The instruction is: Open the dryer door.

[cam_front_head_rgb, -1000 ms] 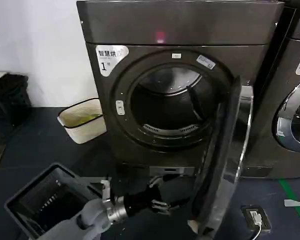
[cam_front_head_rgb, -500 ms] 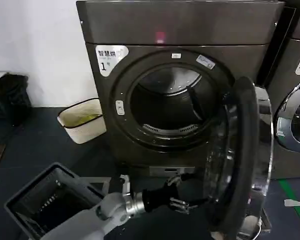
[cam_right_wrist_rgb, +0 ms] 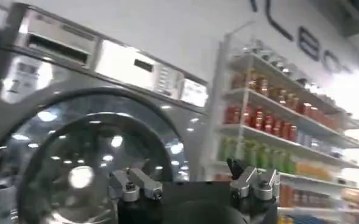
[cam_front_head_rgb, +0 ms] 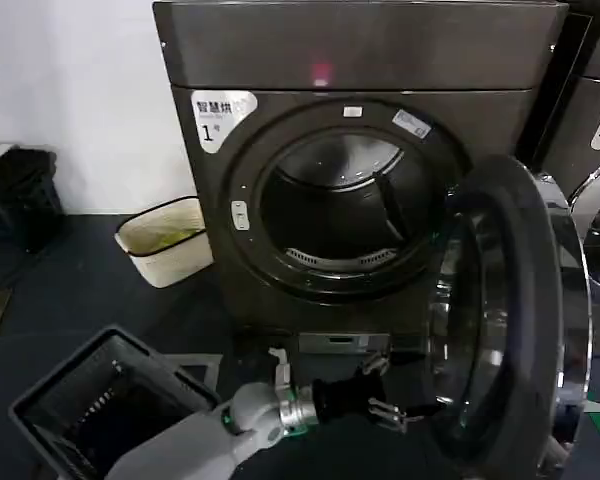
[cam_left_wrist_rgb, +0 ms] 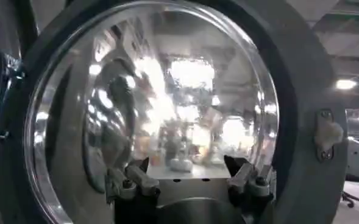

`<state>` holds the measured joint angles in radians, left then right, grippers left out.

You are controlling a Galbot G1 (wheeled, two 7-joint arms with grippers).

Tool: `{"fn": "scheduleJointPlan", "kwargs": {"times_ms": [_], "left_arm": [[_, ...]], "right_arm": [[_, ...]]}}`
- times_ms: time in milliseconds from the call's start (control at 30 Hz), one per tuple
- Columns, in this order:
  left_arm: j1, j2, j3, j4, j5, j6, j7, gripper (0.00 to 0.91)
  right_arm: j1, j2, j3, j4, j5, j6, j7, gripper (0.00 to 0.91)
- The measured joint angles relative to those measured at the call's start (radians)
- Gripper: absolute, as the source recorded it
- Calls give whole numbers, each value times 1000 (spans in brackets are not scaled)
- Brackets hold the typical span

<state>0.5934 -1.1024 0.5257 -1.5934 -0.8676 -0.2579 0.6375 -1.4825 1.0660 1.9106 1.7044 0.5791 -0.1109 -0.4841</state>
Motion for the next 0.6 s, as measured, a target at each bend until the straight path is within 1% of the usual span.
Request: {"fn": "scheduleJointPlan", "kwargs": {"times_ms": [200, 367, 600], "left_arm": [[-27, -44, 28, 40, -1, -5, -17, 907], [-53, -89, 53, 83, 0, -10, -22, 907], [-84, -165, 81, 150, 1, -11, -43, 907]], "right_arm": [[-20, -2, 33, -10, -5, -34, 72, 907], [-40, -1, 62, -19, -11, -42, 121, 907], [-71, 4, 111, -9, -18, -46, 131, 907]]}}
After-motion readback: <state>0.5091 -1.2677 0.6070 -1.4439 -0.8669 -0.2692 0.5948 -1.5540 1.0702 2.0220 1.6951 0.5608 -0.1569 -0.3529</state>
